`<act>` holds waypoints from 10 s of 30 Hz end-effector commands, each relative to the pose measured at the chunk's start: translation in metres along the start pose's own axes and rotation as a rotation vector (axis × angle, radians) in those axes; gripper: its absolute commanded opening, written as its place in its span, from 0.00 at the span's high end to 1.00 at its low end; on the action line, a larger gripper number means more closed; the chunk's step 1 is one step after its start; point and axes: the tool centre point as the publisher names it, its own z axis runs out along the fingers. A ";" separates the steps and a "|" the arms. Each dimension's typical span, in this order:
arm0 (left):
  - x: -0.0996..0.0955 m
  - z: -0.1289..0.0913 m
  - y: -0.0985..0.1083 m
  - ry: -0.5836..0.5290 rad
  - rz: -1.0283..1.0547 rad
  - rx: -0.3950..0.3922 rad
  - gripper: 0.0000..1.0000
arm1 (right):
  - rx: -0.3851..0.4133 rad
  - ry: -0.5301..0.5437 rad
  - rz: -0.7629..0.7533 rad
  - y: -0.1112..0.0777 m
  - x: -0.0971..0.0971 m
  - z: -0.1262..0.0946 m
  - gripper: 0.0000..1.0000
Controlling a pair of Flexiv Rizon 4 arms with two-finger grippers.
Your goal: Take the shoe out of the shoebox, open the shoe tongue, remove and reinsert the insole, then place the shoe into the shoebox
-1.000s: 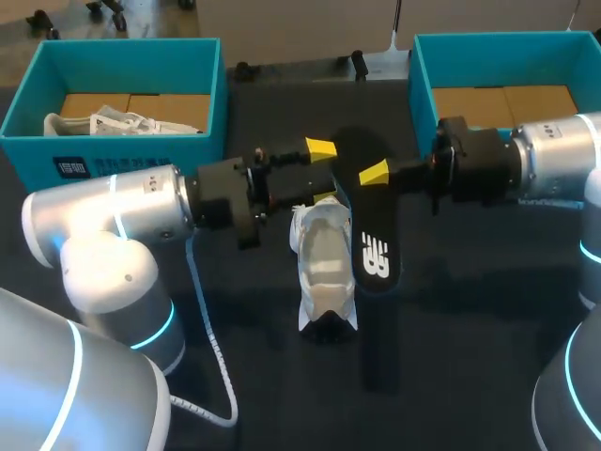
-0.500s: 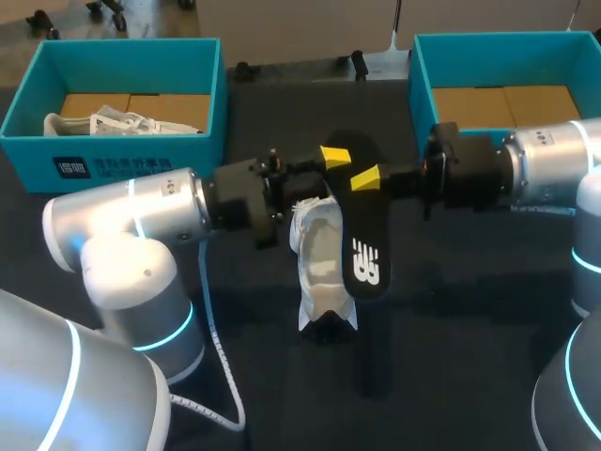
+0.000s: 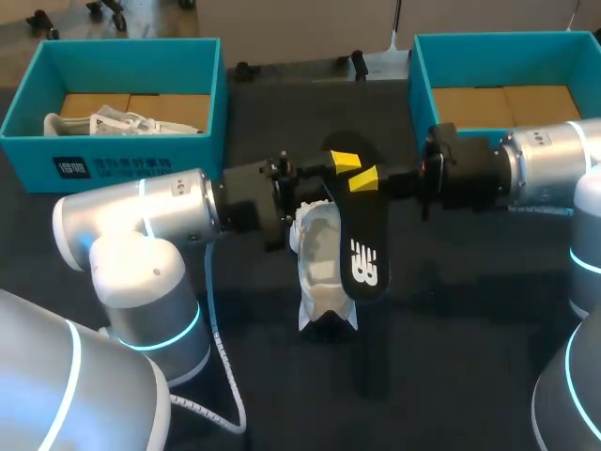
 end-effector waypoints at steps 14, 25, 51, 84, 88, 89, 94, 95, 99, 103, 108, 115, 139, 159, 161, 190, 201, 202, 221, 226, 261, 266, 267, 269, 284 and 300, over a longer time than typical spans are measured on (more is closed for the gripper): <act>0.002 -0.001 -0.009 0.006 -0.008 -0.001 0.81 | 0.001 0.001 0.005 -0.001 -0.003 0.004 1.00; 0.003 -0.001 -0.012 0.008 -0.020 0.008 1.00 | -0.005 0.007 0.013 -0.002 -0.007 0.003 1.00; 0.008 -0.039 -0.023 0.154 -0.282 0.098 1.00 | -0.123 -0.176 -0.210 -0.024 -0.015 -0.055 0.00; 0.001 -0.045 -0.024 0.180 -0.642 0.086 1.00 | 0.011 -0.242 -0.662 -0.026 -0.012 -0.058 0.00; 0.001 -0.045 -0.024 0.180 -0.642 0.086 1.00 | 0.011 -0.242 -0.662 -0.026 -0.012 -0.058 0.00; 0.001 -0.045 -0.024 0.180 -0.642 0.086 1.00 | 0.011 -0.242 -0.662 -0.026 -0.012 -0.058 0.00; 0.001 -0.045 -0.024 0.180 -0.642 0.086 1.00 | 0.011 -0.242 -0.662 -0.026 -0.012 -0.058 0.00; 0.001 -0.045 -0.024 0.180 -0.642 0.086 1.00 | 0.011 -0.242 -0.662 -0.026 -0.012 -0.058 0.00; 0.001 -0.045 -0.024 0.180 -0.642 0.086 1.00 | 0.011 -0.242 -0.662 -0.026 -0.012 -0.058 0.00; 0.001 -0.045 -0.024 0.180 -0.642 0.086 1.00 | 0.011 -0.242 -0.662 -0.026 -0.012 -0.058 0.00; 0.001 -0.045 -0.024 0.180 -0.642 0.086 1.00 | 0.100 -0.280 -0.829 -0.029 -0.012 -0.070 0.00; 0.001 -0.045 -0.024 0.180 -0.642 0.086 1.00 | 0.257 -0.257 -0.934 -0.022 -0.007 -0.076 0.00; 0.001 -0.045 -0.024 0.180 -0.642 0.086 1.00 | 0.442 -0.349 -1.017 -0.021 -0.004 -0.082 0.00; -0.011 -0.065 -0.040 0.212 -1.000 0.171 1.00 | 0.534 -0.614 -1.345 -0.018 -0.026 -0.079 0.00; -0.012 -0.067 -0.041 0.200 -1.043 0.188 1.00 | 0.536 -0.611 -1.347 -0.018 -0.028 -0.076 0.00; -0.010 -0.082 -0.056 0.159 -1.169 0.164 1.00 | 0.688 -0.738 -1.490 0.002 -0.059 -0.069 0.00; 0.005 -0.088 -0.060 0.122 -1.189 0.118 1.00 | 0.753 -0.791 -1.655 0.012 -0.086 -0.060 0.00; 0.006 -0.088 -0.060 0.120 -1.189 0.116 1.00 | 0.758 -0.795 -1.646 0.012 -0.088 -0.059 0.00; 0.043 -0.086 -0.057 0.080 -1.197 0.068 1.00 | 0.752 -0.713 -1.826 0.030 -0.159 -0.043 0.00; 0.047 -0.086 -0.058 0.073 -1.191 0.051 1.00 | 0.762 -0.712 -1.849 0.034 -0.169 -0.040 0.00; 0.083 -0.065 -0.066 0.105 -1.186 0.025 1.00 | 0.692 -0.724 -1.836 0.042 -0.187 -0.034 0.00; 0.095 -0.062 -0.066 0.115 -1.160 0.048 1.00 | 0.692 -0.724 -1.836 0.042 -0.187 -0.034 0.00; 0.096 -0.062 -0.066 0.116 -1.157 0.048 1.00 | 0.692 -0.724 -1.836 0.042 -0.187 -0.034 0.00; 0.100 -0.061 -0.065 0.123 -1.132 0.049 1.00 | 0.692 -0.724 -1.836 0.042 -0.187 -0.034 0.00; 0.121 -0.053 -0.061 0.149 -1.104 0.028 1.00 | 0.692 -0.724 -1.836 0.042 -0.187 -0.034 0.00; 0.129 -0.047 -0.058 0.165 -1.057 0.046 1.00 | 0.692 -0.724 -1.836 0.042 -0.187 -0.034 0.00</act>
